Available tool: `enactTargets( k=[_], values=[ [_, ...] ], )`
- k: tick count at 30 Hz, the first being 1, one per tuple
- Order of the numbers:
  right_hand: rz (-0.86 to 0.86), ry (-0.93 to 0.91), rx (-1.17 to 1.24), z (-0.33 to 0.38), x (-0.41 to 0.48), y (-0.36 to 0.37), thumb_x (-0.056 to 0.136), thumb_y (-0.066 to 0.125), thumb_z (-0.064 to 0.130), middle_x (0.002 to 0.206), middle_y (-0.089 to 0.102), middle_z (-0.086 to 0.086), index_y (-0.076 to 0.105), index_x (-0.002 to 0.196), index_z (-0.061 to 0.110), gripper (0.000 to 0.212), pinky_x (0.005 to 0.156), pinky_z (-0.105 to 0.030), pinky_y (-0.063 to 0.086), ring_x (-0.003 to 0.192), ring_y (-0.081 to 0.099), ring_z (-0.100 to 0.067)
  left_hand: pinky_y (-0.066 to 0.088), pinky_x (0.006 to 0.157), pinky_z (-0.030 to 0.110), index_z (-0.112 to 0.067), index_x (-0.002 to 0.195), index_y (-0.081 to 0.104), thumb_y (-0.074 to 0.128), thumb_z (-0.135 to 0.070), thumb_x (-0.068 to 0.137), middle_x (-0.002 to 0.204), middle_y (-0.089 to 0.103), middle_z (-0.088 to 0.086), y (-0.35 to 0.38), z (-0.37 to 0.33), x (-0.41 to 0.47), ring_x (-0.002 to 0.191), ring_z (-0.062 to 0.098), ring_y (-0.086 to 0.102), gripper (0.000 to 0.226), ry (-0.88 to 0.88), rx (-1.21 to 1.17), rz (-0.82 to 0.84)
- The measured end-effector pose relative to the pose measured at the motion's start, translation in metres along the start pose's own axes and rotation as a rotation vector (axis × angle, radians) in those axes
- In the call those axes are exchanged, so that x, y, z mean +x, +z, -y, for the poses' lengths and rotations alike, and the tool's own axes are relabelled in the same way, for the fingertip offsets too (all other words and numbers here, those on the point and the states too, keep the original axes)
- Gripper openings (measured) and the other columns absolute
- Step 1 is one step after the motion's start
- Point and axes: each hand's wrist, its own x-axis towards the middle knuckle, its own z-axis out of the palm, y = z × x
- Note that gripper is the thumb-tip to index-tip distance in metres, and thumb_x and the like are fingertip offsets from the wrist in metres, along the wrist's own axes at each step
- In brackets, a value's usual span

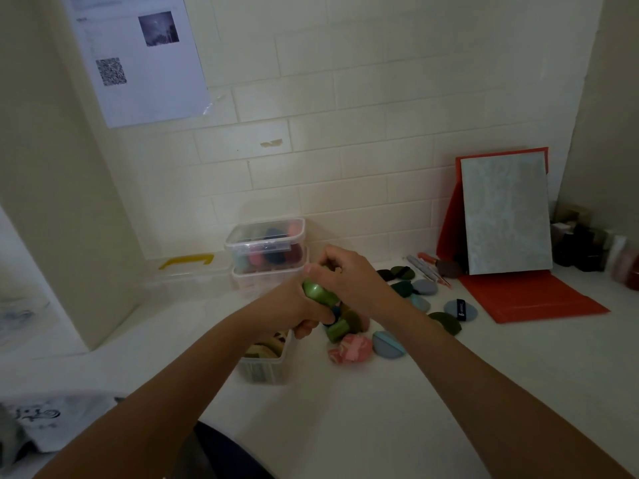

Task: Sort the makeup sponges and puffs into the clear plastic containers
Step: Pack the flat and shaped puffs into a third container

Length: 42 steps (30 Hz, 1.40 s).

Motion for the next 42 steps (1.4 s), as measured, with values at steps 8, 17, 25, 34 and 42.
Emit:
enactTargets(
  k=[8,17,25,34,42],
  values=[
    [0.005,-0.005,-0.024,-0.001,-0.001,0.001,0.092,0.056,0.028,0.064,0.05,0.007,0.051,0.069,0.023,0.023,0.047,-0.009,0.037,0.049,0.044,0.005,0.033,0.038,0.014,-0.01,0.077,0.048,0.06,0.005,0.074,0.045,0.042,-0.005,-0.012,0.012,0.003,0.036,0.005,0.037,0.019,-0.121,-0.279,0.302],
    [-0.046,0.099,0.064,-0.008,0.007,-0.03,0.096,0.048,0.033,0.071,0.054,0.0,0.062,0.088,0.01,0.028,0.05,-0.021,0.04,0.061,0.05,-0.012,0.05,0.059,0.025,-0.01,0.091,0.06,0.074,-0.014,0.075,0.076,0.063,0.012,-0.012,0.003,0.02,0.061,0.015,0.055,0.021,-0.054,0.04,0.029],
    [-0.185,0.569,0.047,-0.027,0.012,-0.06,0.095,0.036,0.02,0.072,0.064,-0.01,0.059,0.075,0.009,0.032,0.05,-0.023,0.041,0.058,0.057,-0.021,0.051,0.064,0.022,-0.017,0.082,0.057,0.073,-0.021,0.076,0.066,0.052,-0.006,0.029,0.005,0.041,0.066,0.01,0.055,0.017,-0.025,0.68,-0.178],
    [-0.011,0.583,-0.199,-0.035,0.001,-0.066,0.087,0.066,0.028,0.077,0.067,-0.012,0.068,0.091,-0.001,0.029,0.047,-0.021,0.046,0.054,0.057,-0.014,0.054,0.078,0.031,-0.008,0.096,0.063,0.07,-0.025,0.078,0.079,0.059,0.003,0.038,0.011,0.051,0.08,0.019,0.061,0.025,-0.132,0.758,-0.144],
    [0.021,0.444,-0.003,-0.026,-0.001,-0.08,0.083,0.066,0.044,0.1,0.07,-0.005,0.068,0.107,0.018,0.035,0.06,-0.022,0.051,0.07,0.063,-0.014,0.053,0.064,0.026,-0.016,0.078,0.064,0.074,-0.035,0.074,0.071,0.066,0.0,0.036,0.003,0.058,0.068,0.014,0.063,0.022,0.066,0.342,-0.555]
  ],
)
